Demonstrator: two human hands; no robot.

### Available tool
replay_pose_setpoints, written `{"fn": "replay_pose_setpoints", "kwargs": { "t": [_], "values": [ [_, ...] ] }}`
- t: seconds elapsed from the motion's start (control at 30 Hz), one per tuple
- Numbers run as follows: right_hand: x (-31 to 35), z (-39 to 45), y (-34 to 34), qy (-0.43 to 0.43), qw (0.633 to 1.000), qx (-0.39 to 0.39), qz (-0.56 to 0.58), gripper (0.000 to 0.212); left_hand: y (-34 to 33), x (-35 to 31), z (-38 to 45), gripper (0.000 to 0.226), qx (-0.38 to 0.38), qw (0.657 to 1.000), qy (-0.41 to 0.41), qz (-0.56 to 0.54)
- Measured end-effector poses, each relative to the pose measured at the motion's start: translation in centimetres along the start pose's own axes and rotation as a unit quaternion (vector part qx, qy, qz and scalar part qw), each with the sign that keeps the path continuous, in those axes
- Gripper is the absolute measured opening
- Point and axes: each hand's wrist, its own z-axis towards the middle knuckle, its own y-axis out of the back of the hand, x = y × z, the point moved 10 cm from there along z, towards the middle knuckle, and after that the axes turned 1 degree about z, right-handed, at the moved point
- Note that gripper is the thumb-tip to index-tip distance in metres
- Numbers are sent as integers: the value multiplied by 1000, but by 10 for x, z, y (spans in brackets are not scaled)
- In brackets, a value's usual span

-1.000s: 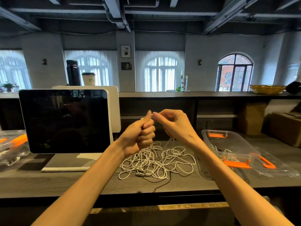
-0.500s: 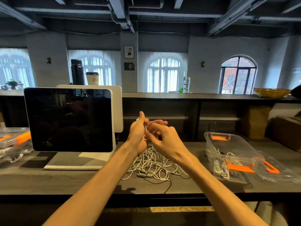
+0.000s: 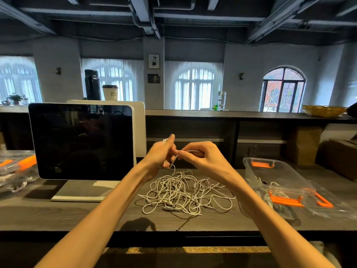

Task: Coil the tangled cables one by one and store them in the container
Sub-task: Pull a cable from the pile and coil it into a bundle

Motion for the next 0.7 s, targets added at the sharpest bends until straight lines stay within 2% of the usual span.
{"fn": "replay_pose_setpoints", "kwargs": {
  "t": [0.1,0.23,0.33,0.4,0.5,0.6,0.7],
  "values": [
    [10,6,1,28,999,9,-35,18,-20,-2,-4,68,61,997,6,53],
    [6,7,14,35,998,-45,-27,19,-32,-8,-13,75,116,993,20,-7],
    [5,7,18,46,996,-65,-28,17,-52,1,-27,81,205,975,76,-34],
    [5,8,19,46,996,-70,-30,15,-62,4,-37,73,258,961,95,-40],
    [4,6,21,33,997,-67,-11,16,-67,2,-45,55,301,946,77,-93],
    [-6,-1,29,-1,995,-95,10,25,-63,-5,-38,47,265,936,60,-226],
    [-22,-10,26,-40,993,-113,-22,25,-43,2,-18,43,128,949,61,-281]
  ]
}}
